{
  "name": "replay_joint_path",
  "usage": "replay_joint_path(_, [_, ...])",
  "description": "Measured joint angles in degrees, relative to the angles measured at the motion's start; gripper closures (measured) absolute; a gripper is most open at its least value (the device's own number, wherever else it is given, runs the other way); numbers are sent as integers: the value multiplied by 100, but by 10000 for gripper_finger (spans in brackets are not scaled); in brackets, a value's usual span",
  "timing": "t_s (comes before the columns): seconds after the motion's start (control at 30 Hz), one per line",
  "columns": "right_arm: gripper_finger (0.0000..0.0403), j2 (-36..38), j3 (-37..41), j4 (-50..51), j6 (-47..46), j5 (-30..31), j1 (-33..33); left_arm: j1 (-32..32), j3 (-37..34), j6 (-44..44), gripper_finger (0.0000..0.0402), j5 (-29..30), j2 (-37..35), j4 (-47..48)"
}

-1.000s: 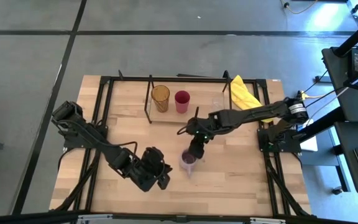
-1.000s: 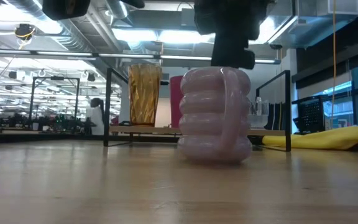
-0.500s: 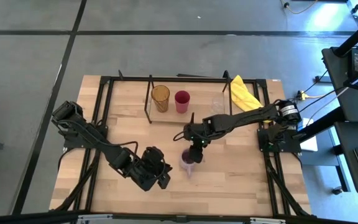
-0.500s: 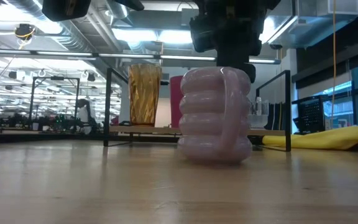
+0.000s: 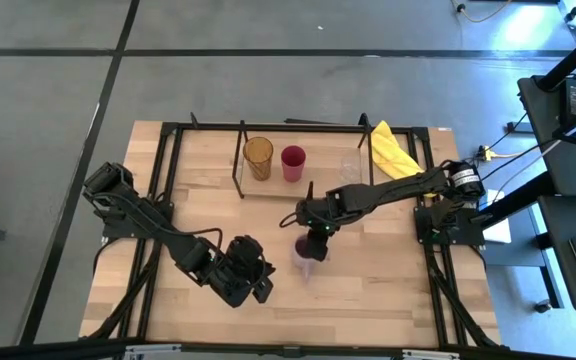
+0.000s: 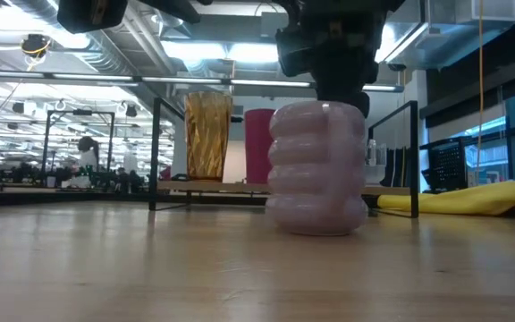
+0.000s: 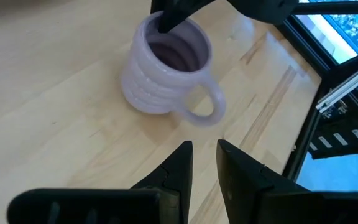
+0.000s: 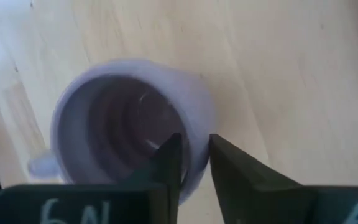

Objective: Stack small to large cups/mugs on shelf
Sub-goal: Put the purple mug on the shelf

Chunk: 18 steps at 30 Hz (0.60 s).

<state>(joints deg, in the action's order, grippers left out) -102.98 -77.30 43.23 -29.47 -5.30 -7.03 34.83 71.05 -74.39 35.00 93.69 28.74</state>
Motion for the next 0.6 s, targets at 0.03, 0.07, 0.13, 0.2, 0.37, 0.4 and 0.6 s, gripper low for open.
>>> replay_joint_path(0.03, [327,0,0,-1,6,46,0,0,0,0,335,0,0,4])
replay_joint_path(0.07, [332,0,0,2,15,109,0,0,0,0,335,0,0,17])
replay_joint_path(0.13, [341,0,0,20,93,195,-4,0,0,3,335,0,0,29])
replay_joint_path(0.2, [348,0,0,46,169,221,0,0,0,51,335,2,0,33])
replay_joint_path(0.37, [356,-12,2,151,168,206,8,0,0,111,335,2,0,37])
replay_joint_path(0.4, [356,-13,1,181,166,194,9,0,0,122,335,4,0,37])
replay_joint_path(0.6, [357,-20,-238,446,183,181,9,0,0,151,335,4,0,37])
